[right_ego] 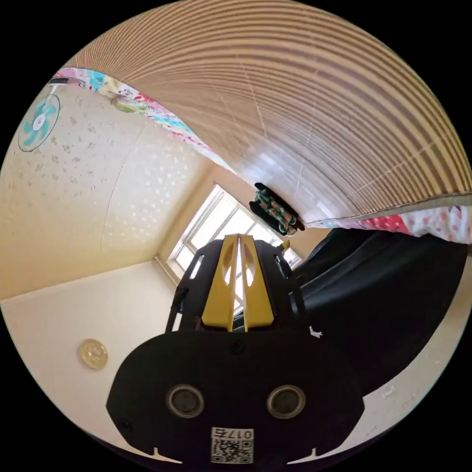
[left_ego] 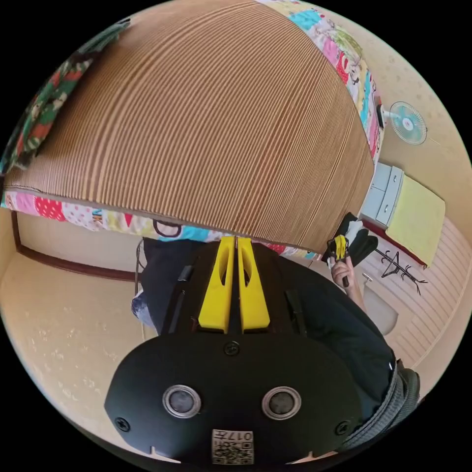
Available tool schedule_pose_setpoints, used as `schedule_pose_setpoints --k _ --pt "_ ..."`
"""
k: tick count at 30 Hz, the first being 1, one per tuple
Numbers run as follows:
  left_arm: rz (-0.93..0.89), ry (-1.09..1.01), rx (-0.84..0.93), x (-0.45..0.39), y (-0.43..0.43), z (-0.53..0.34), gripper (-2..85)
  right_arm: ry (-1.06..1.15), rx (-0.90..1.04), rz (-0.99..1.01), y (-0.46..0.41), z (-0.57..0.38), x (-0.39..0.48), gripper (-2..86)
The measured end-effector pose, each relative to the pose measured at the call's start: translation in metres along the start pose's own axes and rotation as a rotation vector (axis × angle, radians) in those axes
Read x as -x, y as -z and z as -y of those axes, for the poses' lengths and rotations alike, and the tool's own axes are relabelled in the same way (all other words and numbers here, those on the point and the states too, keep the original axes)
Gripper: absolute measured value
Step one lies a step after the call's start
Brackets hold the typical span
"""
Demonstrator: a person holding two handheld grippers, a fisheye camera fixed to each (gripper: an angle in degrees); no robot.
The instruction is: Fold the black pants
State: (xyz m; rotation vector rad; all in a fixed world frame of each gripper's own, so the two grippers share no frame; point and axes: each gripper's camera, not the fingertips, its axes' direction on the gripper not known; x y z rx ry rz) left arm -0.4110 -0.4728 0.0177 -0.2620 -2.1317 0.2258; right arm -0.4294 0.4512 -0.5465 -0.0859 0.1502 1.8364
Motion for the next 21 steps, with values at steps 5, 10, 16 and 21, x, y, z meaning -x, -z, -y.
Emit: schedule_pose_setpoints --k 5,10,16,21 --pt "0.021 -0.016 -0.038 0.015 0.043 -0.011 -0.9 0.016 -0.072 -0.291 -0.022 0.001 0.008 0.5" --pt "0.241 0.078 0.138 0.061 0.019 -0.047 -0.5 -0.184 -0.181 -0.315 -0.005 -0.021 -0.038 0.5" --pt "0.204 0.149 -0.024 0.097 0.075 -0.068 5.0 -0.188 -0.485 -0.214 0.015 -0.084 -0.086 0.5" --pt "0.351 0.019 -0.407 0.060 0.191 -0.062 7.0 -0.229 -0.606 -0.054 -0.011 -0.113 -0.147 0.4"
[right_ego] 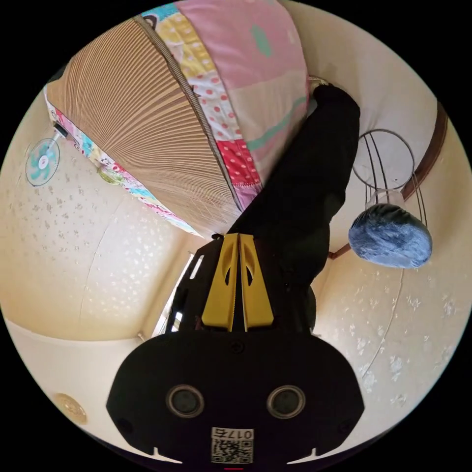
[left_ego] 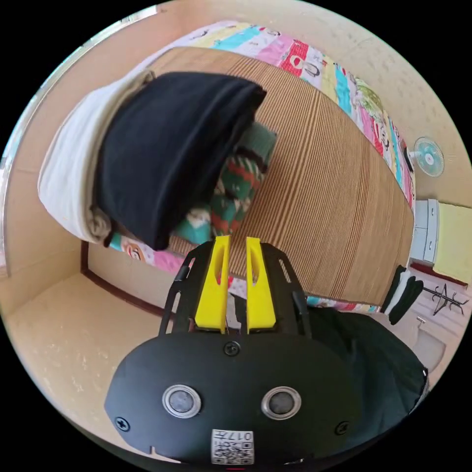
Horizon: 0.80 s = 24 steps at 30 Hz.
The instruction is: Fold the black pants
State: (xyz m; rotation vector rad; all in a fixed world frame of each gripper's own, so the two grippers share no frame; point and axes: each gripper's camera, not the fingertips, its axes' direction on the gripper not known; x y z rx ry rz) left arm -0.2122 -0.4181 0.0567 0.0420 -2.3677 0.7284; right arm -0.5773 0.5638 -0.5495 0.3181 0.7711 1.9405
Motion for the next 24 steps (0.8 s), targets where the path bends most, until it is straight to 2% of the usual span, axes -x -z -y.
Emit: schedule_pose_setpoints --k 3,7,10,12,16,18,20,21,22,23,24 --pt "0.100 0.031 -0.124 0.006 0.035 0.026 10.0 0.008 -0.057 0.067 -0.025 -0.012 -0.025 0.4" --pt "0.141 0.026 -0.002 0.012 0.011 0.042 10.8 0.017 -0.134 0.159 -0.061 -0.027 -0.044 0.4" --pt "0.143 0.003 -0.033 0.002 0.008 0.025 10.7 0.009 -0.241 0.276 -0.083 -0.041 -0.048 0.5" --pt "0.165 -0.011 -0.053 -0.010 0.008 0.012 10.4 0.097 -0.256 0.437 -0.098 -0.044 -0.041 0.6" --pt "0.263 -0.150 0.025 -0.035 0.012 -0.007 3.5 0.191 -0.228 0.522 -0.114 -0.045 -0.026 0.6" --pt "0.117 -0.083 0.021 -0.020 0.030 -0.012 1.4 0.218 -0.231 0.553 -0.121 -0.047 -0.015 0.6" --pt "-0.305 -0.002 -0.055 0.016 0.062 -0.026 0.3 0.266 -0.202 0.606 -0.126 -0.046 -0.002 0.7" --pt "-0.434 -0.004 -0.104 0.024 0.073 -0.032 0.1 0.332 -0.163 0.618 -0.129 -0.045 0.012 0.8" --pt "-0.690 -0.032 -0.237 0.035 0.098 -0.047 -0.1 0.368 -0.136 0.609 -0.130 -0.044 0.021 0.8" --pt "-0.858 -0.065 -0.358 0.040 0.125 -0.063 -0.3 0.434 -0.073 0.554 -0.135 -0.043 0.042 0.9" --pt "-0.892 -0.100 -0.399 0.037 0.139 -0.071 -0.4 0.497 -0.005 0.462 -0.141 -0.043 0.065 1.2"
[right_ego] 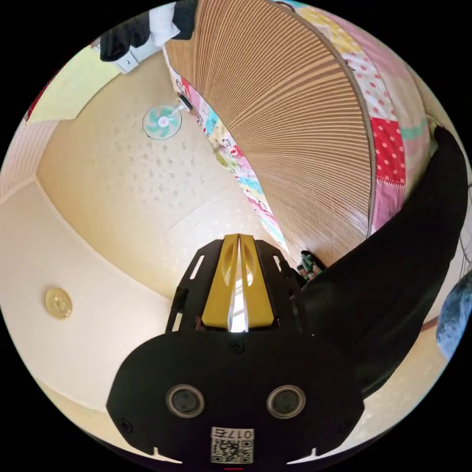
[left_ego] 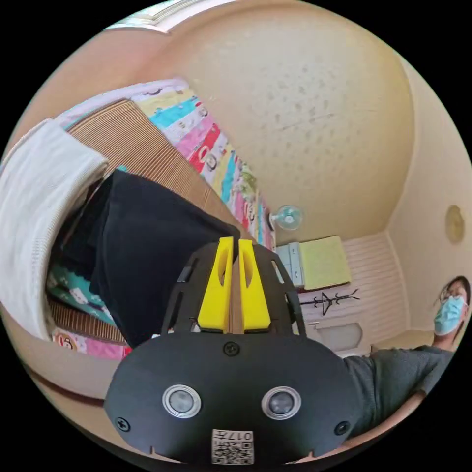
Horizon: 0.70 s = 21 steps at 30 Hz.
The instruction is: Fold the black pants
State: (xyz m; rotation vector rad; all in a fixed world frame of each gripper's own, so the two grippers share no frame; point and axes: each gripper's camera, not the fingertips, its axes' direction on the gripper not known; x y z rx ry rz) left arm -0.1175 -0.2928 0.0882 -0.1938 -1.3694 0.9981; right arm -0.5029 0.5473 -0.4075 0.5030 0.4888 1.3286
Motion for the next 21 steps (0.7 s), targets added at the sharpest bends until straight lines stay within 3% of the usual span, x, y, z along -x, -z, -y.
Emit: schedule_pose_setpoints --k 6,9,11,14,17,21 --pt "0.019 -0.552 -0.004 -0.210 0.016 -0.044 -0.6 0.236 0.544 -0.403 -0.120 0.027 0.089 4.9" --pt "-0.116 -0.719 -0.057 -0.293 0.016 -0.085 -0.6 0.367 0.762 -0.445 -0.187 0.018 0.126 12.3" --pt "-0.322 -0.784 -0.166 -0.340 0.026 -0.115 -0.6 0.426 0.879 -0.438 -0.225 0.006 0.138 16.6" --pt "-0.436 -0.865 -0.238 -0.392 0.034 -0.151 -0.6 0.365 1.058 -0.330 -0.281 -0.015 0.129 23.5" --pt "-0.516 -1.047 -0.151 -0.441 0.026 -0.199 -0.5 0.192 1.209 -0.036 -0.328 -0.036 0.106 29.8" --pt "-0.567 -1.224 -0.035 -0.474 0.008 -0.266 -0.2 0.189 1.173 0.348 -0.364 -0.048 0.122 28.3"
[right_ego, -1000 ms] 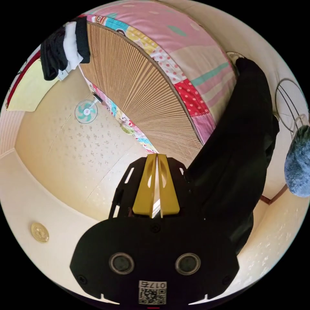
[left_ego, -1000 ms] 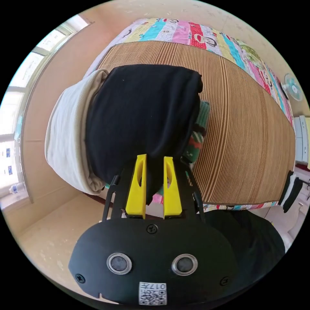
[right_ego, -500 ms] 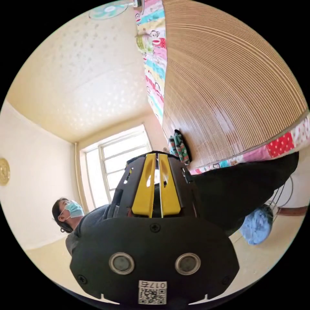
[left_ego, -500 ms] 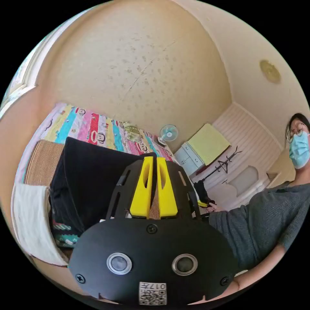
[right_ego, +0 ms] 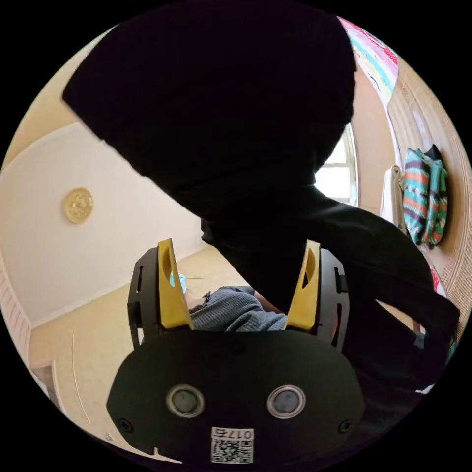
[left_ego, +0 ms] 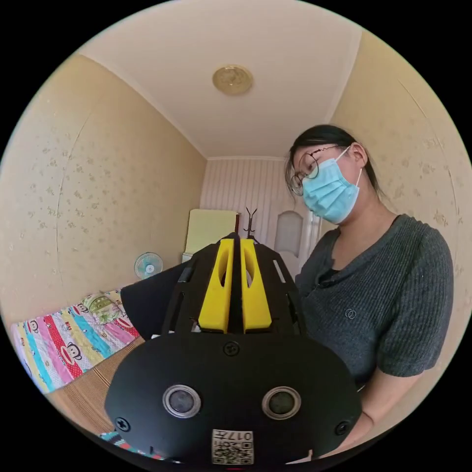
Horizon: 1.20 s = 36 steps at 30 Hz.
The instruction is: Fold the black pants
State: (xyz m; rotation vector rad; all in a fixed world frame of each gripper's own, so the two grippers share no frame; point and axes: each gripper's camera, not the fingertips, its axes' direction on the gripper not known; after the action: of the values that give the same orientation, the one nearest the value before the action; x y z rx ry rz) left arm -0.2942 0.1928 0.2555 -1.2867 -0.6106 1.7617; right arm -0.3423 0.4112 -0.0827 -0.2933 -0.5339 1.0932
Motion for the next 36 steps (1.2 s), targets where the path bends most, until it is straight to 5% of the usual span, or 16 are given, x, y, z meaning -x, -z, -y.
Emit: schedule_pose_setpoints --k 5,11,17,20,25,28,32,34,36 --pt "-0.158 -0.149 0.280 -0.072 -0.064 -0.043 0.4 0.220 -0.029 -0.135 -0.004 0.016 0.060 5.1" --pt "0.079 -0.040 0.371 -0.086 -0.078 -0.090 2.2 0.476 0.097 -0.461 -0.045 0.015 0.153 1.4" --pt "0.474 0.471 0.472 -0.003 -0.084 -0.128 3.3 0.988 0.486 0.021 -0.106 -0.007 0.244 1.1" --pt "0.534 0.557 0.440 0.025 -0.084 -0.137 0.8 1.188 0.733 0.143 -0.139 -0.027 0.275 1.6" --pt "0.259 0.464 0.174 0.043 -0.110 -0.132 4.6 1.217 0.901 0.332 -0.176 -0.050 0.271 1.6" --pt "0.005 0.564 0.176 0.081 -0.158 -0.142 11.0 1.096 0.957 0.392 -0.190 -0.051 0.248 1.8" --pt "-0.262 0.821 0.233 0.143 -0.215 -0.190 8.6 1.022 0.964 0.209 -0.202 -0.061 0.236 2.1" --pt "-0.437 0.854 0.107 0.155 -0.219 -0.207 0.4 0.944 1.000 0.011 -0.208 -0.063 0.237 2.5" --pt "-0.393 0.860 -0.002 0.163 -0.204 -0.217 -0.5 0.806 1.044 -0.270 -0.211 -0.061 0.236 3.3"
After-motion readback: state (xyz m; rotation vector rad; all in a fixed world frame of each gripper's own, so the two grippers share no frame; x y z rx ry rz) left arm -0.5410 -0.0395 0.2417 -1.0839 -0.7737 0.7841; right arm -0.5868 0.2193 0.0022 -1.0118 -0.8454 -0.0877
